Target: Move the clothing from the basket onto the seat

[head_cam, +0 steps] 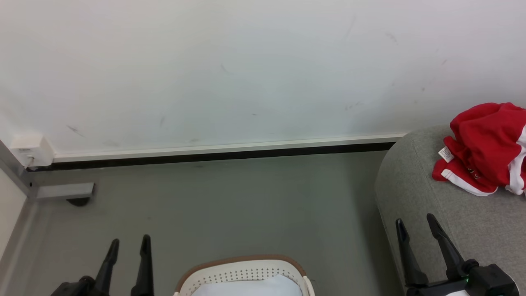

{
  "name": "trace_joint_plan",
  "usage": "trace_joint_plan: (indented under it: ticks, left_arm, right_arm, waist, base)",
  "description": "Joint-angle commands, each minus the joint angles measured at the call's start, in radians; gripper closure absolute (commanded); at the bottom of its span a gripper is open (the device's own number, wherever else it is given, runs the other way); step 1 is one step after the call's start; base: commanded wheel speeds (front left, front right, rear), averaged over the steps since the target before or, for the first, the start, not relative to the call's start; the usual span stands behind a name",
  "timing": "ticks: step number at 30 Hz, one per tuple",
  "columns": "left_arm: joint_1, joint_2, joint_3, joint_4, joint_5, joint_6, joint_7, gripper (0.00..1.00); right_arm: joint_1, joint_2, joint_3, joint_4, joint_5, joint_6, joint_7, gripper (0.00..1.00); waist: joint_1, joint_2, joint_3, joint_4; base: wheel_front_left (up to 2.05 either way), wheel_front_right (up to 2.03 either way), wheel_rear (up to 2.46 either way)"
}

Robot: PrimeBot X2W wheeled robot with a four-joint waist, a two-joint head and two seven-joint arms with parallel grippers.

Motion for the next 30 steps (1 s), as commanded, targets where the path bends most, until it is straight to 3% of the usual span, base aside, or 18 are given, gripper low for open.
trace_joint_plan:
  ticks: [1,8,9,12,30]
  left_arm:
    - [0.003,-0.002,0.01,0.005,0.021,-0.007,0.0,0.0]
    - [-0.012,-0.027,0.037,0.031,0.046,-0.037,0.0,0.0]
    - [-0.008,-0.029,0.036,0.032,0.042,-0.034,0.0,1.0]
    - [0.003,-0.039,0.034,0.059,0.04,-0.033,0.002,1.0]
    - [-0.037,-0.052,0.068,0.077,-0.262,-0.052,0.091,1.0]
  right_arm:
    - [0.006,0.001,0.0,-0.003,0.006,-0.003,-0.003,0.0]
    - [0.006,0.004,-0.009,-0.009,0.01,-0.003,-0.003,0.0]
    - [0.001,0.003,-0.007,-0.006,0.002,0.0,0.0,1.0]
    - [0.015,0.004,-0.004,0.014,0.004,0.0,0.002,1.0]
    - [-0.007,-0.012,-0.038,0.033,0.34,0.0,0.071,1.0]
  waist:
    - [-0.0001,-0.0001,0.001,-0.001]
    - [-0.0001,-0.0001,0.004,0.002]
    - [0.0,-0.0001,0.004,0.002]
    - [0.0,-0.0001,0.005,0.002]
    - [0.0,-0.0001,0.005,0.014]
  base:
    - [0.0,0.0,0.0]
    - [0.0,0.0,0.0]
    - [0.0,0.0,0.0]
    - [0.0,0.0,0.0]
    - [0.0,0.0,0.0]
